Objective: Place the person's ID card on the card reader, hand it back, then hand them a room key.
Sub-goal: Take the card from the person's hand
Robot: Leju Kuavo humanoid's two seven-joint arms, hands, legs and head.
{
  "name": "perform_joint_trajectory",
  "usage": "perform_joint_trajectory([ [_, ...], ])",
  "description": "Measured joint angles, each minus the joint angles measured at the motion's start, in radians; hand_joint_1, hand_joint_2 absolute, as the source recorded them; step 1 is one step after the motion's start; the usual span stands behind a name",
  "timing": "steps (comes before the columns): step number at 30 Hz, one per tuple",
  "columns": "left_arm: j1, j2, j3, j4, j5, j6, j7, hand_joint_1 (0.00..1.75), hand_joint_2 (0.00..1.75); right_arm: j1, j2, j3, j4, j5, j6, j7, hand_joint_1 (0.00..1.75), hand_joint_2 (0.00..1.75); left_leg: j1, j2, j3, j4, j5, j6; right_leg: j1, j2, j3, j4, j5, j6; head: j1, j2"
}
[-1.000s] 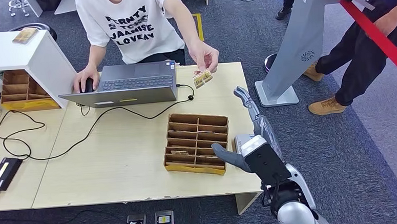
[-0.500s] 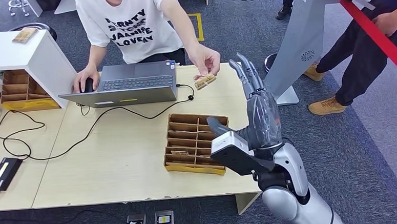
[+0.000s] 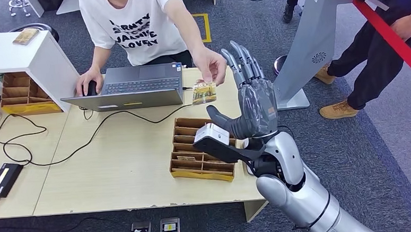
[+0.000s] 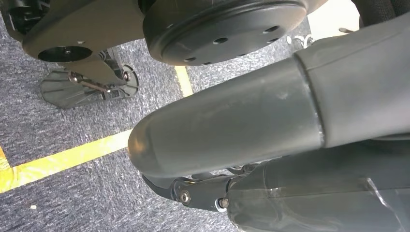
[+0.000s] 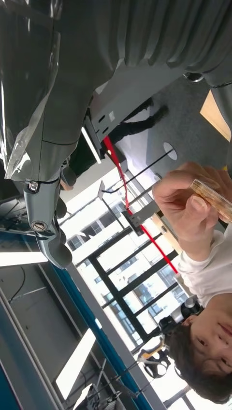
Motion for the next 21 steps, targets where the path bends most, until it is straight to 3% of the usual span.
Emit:
perform_joint_trajectory([
  [9,0.000,0.000,0.000,0.000,0.000,0.000,0.000,0.00,0.00,-0.035,0.004,0.031,0.079,0.025,-0.032,0.016,0.02,1.75,0.000,0.000,0.000,0.000,0.000,0.000,0.000,0.000,0.000,0.000,0.000,0.000,0.000,0.000],
  [11,0.000,0.000,0.000,0.000,0.000,0.000,0.000,0.00,0.00,-0.040,0.007,0.036,0.095,0.018,-0.041,0.014,0.24,1.75,0.000,0.000,0.000,0.000,0.000,0.000,0.000,0.000,0.000,0.000,0.000,0.000,0.000,0.000],
  [12,0.000,0.000,0.000,0.000,0.000,0.000,0.000,0.00,0.00,-0.043,0.007,0.038,0.103,0.014,-0.045,0.014,0.51,1.75,0.000,0.000,0.000,0.000,0.000,0.000,0.000,0.000,0.000,0.000,0.000,0.000,0.000,0.000],
  [15,0.000,0.000,0.000,0.000,0.001,0.000,0.000,0.00,0.00,-0.051,0.009,0.046,0.122,0.004,-0.056,0.013,1.52,1.75,0.000,0.000,0.000,0.000,0.000,0.000,0.000,0.000,0.000,0.000,0.000,0.000,0.000,0.000],
  [16,-0.001,0.001,0.000,0.000,0.001,0.000,0.000,0.00,0.00,-0.053,0.010,0.049,0.128,0.001,-0.059,0.012,1.70,1.75,0.000,0.000,0.000,0.000,0.000,0.000,0.000,0.000,0.000,0.000,0.000,0.000,0.000,0.000],
  [21,0.000,0.001,-0.001,0.000,0.004,0.000,-0.001,0.00,0.00,-0.065,0.015,0.067,0.154,-0.007,-0.063,0.007,1.75,1.75,0.000,0.000,0.000,0.000,0.000,0.000,0.000,0.000,0.000,0.000,0.000,0.000,0.000,0.000],
])
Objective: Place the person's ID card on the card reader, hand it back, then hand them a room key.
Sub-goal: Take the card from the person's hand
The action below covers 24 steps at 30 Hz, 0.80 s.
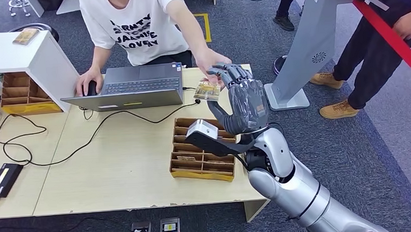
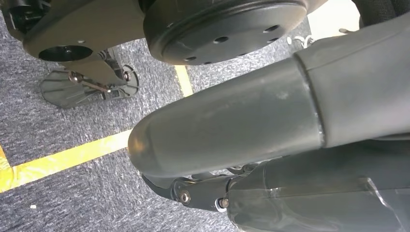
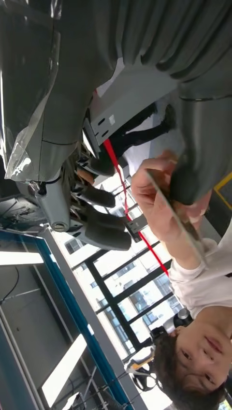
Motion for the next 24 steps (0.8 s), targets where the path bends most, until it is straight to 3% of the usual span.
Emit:
perform_joint_trajectory([
  [24,0.000,0.000,0.000,0.000,0.010,0.003,-0.007,0.00,0.00,-0.020,0.020,0.050,0.059,-0.029,-0.023,-0.011,1.75,1.75,0.000,0.000,0.000,0.000,0.000,0.000,0.000,0.000,0.000,0.000,0.000,0.000,0.000,0.000],
])
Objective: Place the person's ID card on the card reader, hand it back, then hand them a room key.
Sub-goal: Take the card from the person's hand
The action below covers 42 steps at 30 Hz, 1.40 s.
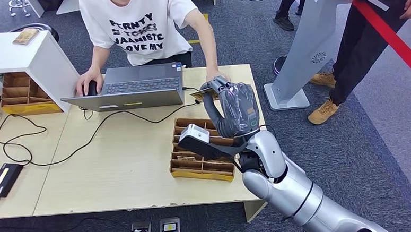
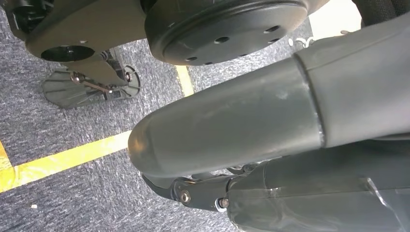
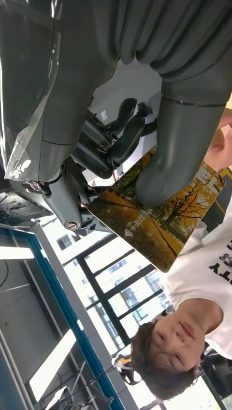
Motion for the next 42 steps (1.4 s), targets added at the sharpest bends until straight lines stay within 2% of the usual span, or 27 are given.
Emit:
perform_joint_trajectory([
  [12,0.000,0.002,0.000,0.000,0.015,-0.001,0.000,0.00,0.00,0.002,0.011,0.000,0.004,-0.091,-0.020,-0.026,1.75,1.75,0.000,0.000,0.000,0.000,0.000,0.000,0.000,0.000,0.000,0.000,0.000,0.000,0.000,0.000],
  [25,0.002,0.005,0.000,0.000,0.045,0.004,0.000,0.00,0.00,0.043,0.003,-0.034,-0.062,-0.515,-0.028,-0.136,1.75,1.75,0.000,0.000,0.001,0.000,0.000,0.000,0.000,0.000,0.000,0.000,0.000,0.000,0.000,0.000],
  [32,0.004,0.005,0.001,0.000,0.059,0.007,0.000,0.00,0.00,0.088,-0.034,-0.076,-0.142,-0.642,-0.034,-0.142,1.75,1.75,0.000,0.000,0.001,0.000,0.000,0.000,0.000,0.000,0.000,0.000,0.000,0.000,0.000,0.000],
  [42,0.007,0.005,0.001,0.000,0.076,0.019,0.001,0.00,0.00,0.186,-0.119,-0.156,-0.246,-0.692,-0.021,-0.096,1.75,1.75,0.000,0.001,0.001,0.000,0.000,0.000,0.000,0.000,0.000,0.000,0.000,0.000,0.000,0.000],
])
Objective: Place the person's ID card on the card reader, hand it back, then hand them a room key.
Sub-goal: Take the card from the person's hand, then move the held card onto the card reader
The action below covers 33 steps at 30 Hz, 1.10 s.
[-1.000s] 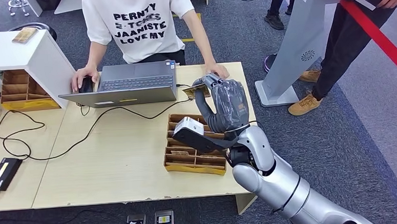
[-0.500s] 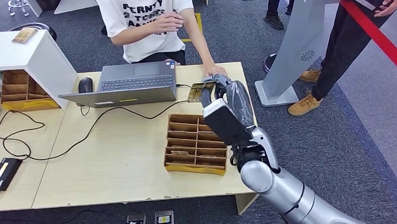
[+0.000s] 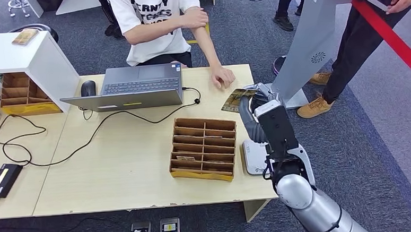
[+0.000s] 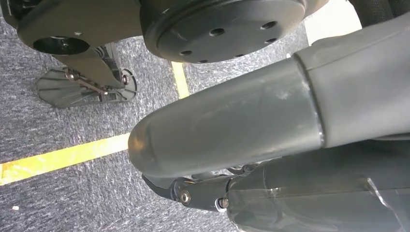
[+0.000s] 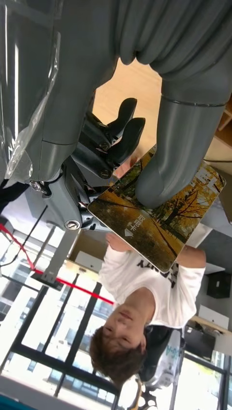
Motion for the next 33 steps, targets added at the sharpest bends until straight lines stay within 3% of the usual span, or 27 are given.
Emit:
perform_joint_trajectory([
  [17,0.001,0.003,0.000,0.000,-0.007,-0.005,0.000,0.00,0.00,0.183,-0.157,-0.152,-0.115,0.102,0.066,0.182,1.75,1.75,0.000,0.000,0.000,0.000,0.000,0.000,0.000,0.000,0.000,0.000,0.000,0.000,0.000,0.000],
  [33,0.000,0.008,0.000,0.000,-0.001,-0.003,0.000,0.00,0.00,0.198,-0.191,-0.172,-0.107,0.121,0.190,0.226,1.75,1.75,0.000,0.000,-0.001,0.000,0.000,0.000,0.000,0.000,0.000,0.000,0.000,0.000,0.000,0.000],
])
